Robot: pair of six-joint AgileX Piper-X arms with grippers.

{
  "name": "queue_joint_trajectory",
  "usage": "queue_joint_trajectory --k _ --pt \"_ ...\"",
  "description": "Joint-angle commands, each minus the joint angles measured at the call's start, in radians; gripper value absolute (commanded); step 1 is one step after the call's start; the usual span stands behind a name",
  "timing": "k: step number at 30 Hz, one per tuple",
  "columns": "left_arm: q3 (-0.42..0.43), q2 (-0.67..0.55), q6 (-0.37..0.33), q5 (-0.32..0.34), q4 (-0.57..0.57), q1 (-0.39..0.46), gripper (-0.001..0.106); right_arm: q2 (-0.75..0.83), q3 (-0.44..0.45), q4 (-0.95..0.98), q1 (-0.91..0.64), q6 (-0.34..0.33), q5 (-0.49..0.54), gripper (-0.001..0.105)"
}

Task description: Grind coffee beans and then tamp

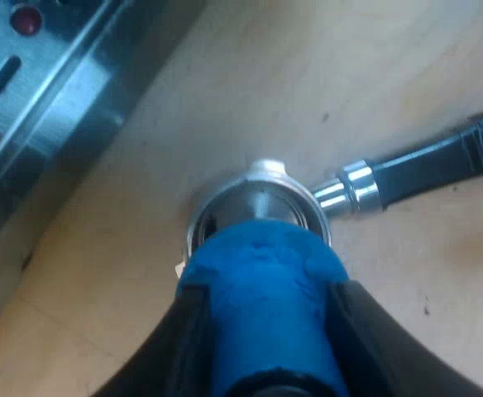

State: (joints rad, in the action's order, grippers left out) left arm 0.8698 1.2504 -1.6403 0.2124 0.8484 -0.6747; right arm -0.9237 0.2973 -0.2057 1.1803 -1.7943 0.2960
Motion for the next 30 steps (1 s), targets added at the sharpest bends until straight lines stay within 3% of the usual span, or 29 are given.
queue_joint_trajectory --k 1,15,20,30 --pt "0.008 0.017 0.001 0.001 -0.038 -0.008 0.0 0.006 -0.001 -0.008 -0.001 0.004 -0.008 0.062" --pt "0.008 0.132 0.008 0.008 -0.08 -0.008 0.0 0.006 -0.001 -0.008 -0.001 0.004 -0.001 0.062" --pt "0.008 0.159 0.008 0.07 -0.106 -0.008 0.0 0.006 -0.001 -0.008 -0.001 0.004 -0.001 0.062" --pt "0.008 0.215 0.008 0.06 -0.11 -0.008 0.0 0.006 -0.001 -0.008 -0.001 0.004 0.011 0.062"
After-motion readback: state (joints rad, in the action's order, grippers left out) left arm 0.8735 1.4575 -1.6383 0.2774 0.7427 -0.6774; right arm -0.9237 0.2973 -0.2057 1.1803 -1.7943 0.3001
